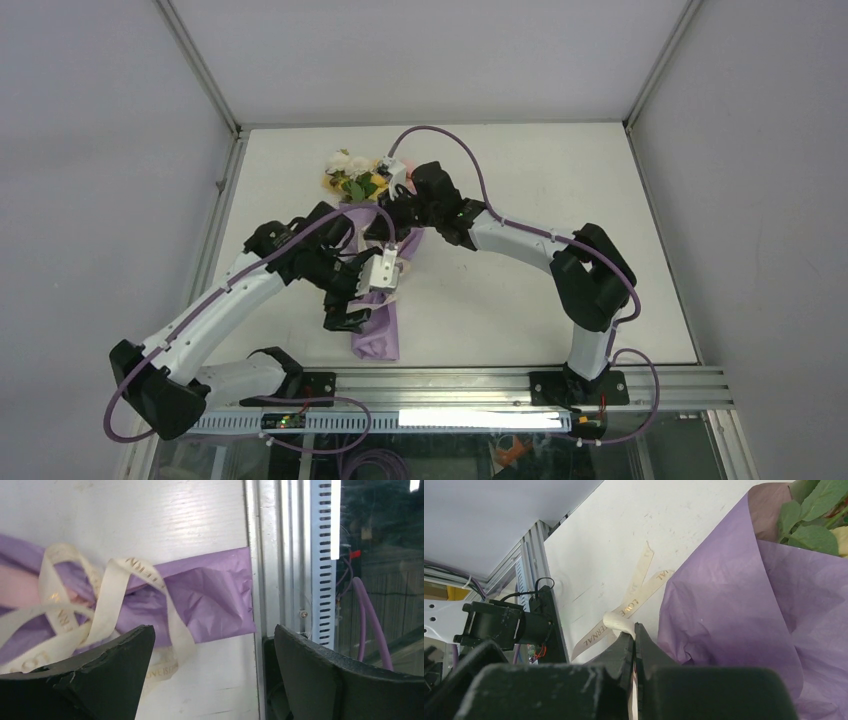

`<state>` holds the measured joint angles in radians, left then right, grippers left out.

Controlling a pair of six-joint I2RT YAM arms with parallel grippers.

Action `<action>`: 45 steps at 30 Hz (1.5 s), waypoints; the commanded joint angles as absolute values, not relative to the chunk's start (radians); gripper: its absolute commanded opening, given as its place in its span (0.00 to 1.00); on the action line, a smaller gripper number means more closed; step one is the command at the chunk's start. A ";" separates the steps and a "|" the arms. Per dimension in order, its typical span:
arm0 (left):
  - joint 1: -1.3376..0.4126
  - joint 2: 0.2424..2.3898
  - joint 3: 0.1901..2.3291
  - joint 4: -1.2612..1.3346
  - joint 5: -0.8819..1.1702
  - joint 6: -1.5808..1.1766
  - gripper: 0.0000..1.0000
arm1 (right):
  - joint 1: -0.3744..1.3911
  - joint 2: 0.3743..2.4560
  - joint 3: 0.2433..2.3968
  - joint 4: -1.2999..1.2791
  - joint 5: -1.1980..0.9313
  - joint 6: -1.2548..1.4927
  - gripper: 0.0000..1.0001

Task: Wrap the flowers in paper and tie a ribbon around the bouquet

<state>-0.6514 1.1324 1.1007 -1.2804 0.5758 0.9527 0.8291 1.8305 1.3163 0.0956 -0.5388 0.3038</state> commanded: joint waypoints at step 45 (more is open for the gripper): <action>-0.146 1.244 1.143 -0.994 0.790 0.723 0.00 | 0.841 1.673 1.319 -0.102 -0.524 0.031 0.63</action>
